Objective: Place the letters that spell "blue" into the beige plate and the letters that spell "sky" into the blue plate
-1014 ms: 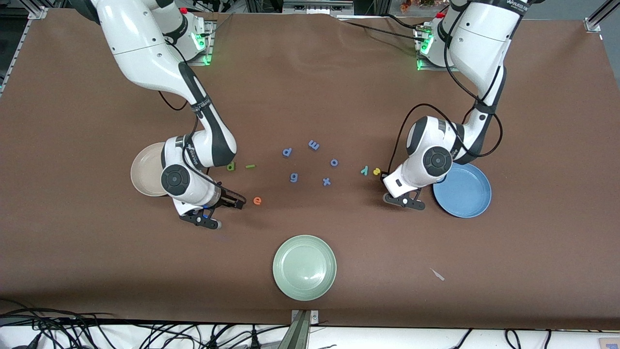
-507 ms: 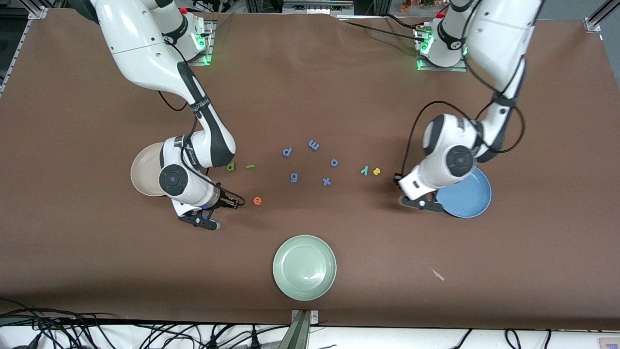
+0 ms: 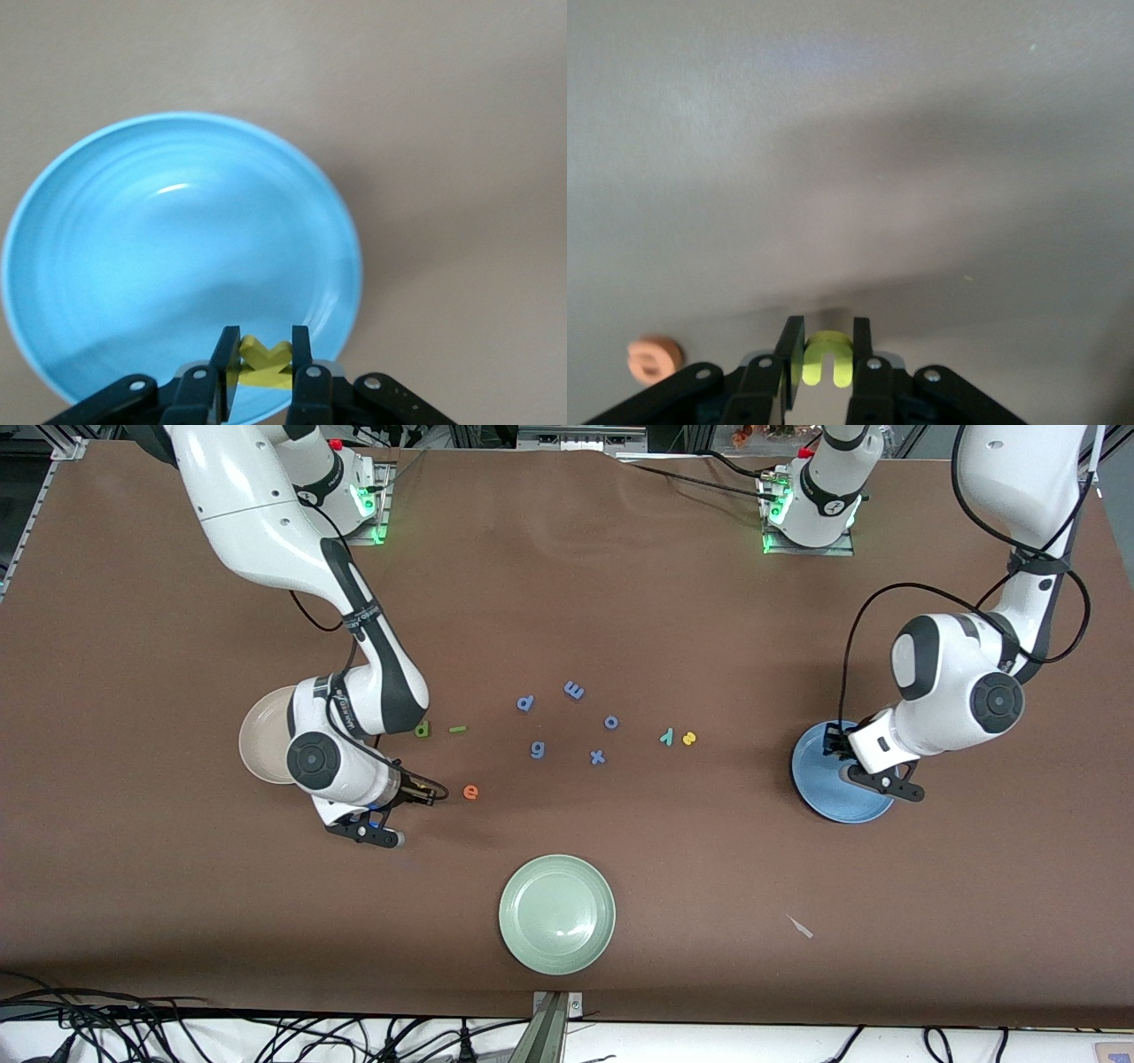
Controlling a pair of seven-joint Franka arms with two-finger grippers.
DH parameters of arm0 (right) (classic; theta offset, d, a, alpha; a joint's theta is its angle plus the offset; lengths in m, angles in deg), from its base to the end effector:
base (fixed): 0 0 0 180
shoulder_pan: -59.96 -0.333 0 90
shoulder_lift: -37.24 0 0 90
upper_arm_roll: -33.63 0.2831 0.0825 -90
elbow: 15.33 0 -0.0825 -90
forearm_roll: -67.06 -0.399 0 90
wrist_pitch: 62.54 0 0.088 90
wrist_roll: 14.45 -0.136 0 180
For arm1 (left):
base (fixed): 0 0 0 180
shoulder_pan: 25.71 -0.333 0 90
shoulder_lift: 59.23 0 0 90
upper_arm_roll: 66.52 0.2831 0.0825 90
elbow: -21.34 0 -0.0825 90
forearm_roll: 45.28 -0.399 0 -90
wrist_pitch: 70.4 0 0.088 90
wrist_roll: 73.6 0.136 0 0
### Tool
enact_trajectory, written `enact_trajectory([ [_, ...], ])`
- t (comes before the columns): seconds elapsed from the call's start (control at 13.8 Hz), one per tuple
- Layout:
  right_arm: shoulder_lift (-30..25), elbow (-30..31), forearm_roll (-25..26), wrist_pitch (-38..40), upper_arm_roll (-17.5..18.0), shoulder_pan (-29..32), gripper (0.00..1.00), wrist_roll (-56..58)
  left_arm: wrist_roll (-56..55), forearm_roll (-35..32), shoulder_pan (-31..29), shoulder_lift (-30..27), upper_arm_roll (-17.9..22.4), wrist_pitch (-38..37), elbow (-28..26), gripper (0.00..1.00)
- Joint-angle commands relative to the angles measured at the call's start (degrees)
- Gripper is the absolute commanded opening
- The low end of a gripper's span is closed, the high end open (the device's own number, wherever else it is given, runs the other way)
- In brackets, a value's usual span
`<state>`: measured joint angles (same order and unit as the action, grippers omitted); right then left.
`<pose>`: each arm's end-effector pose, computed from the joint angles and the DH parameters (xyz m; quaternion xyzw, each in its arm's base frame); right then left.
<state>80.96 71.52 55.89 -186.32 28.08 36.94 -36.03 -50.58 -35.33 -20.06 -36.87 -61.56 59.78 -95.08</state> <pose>0.6474 0.2225 0.1404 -0.9940 0.0830 0.0677 0.0223 0.5762 -0.0135 0.1711 0.9854 -0.1469 -0.0630 0.0586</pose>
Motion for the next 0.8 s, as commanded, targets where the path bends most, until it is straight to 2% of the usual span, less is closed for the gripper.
enact_trajectory([
  [0.0, -5.6, 4.4, -0.3, 5.7, -3.8, 1.1, 0.16, 12.9, 1.8, 1.0, 0.6, -0.2, 0.3, 0.7, -0.2, 0.63],
  [0.07, -7.8, 7.3, -0.2, 5.4, -5.2, 1.1, 0.16, 17.7, 1.6, 1.5, 1.1, -0.2, 0.3, 0.8, -0.1, 0.82],
  [0.14, -9.5, 10.1, 0.0, 4.3, -6.8, 1.1, 0.16, 21.1, 1.5, 1.6, 1.5, -0.3, 0.3, 0.8, 0.0, 0.85],
  [0.36, -15.1, 18.2, 0.1, 2.3, -9.9, 1.1, 0.16, 28.7, 1.4, 3.0, 2.7, -0.4, 0.1, 0.8, 0.8, 0.85],
  [0.58, -19.9, 30.2, 0.1, -7.2, -11.4, 1.1, 0.16, 33.7, 1.2, 8.0, 5.8, -0.4, -0.9, 0.8, 0.9, 0.85],
  [0.65, -20.9, 33.7, 0.0, -11.1, -11.5, 1.1, 0.17, 35.9, 0.2, 11.2, 7.7, 0.4, -1.4, 1.1, 1.6, 0.85],
  [0.72, -21.1, 35.1, 0.0, -12.7, -11.6, 1.2, 0.26, 36.7, -1.8, 14.0, 10.4, 1.9, -1.4, 2.3, 2.2, 0.85],
])
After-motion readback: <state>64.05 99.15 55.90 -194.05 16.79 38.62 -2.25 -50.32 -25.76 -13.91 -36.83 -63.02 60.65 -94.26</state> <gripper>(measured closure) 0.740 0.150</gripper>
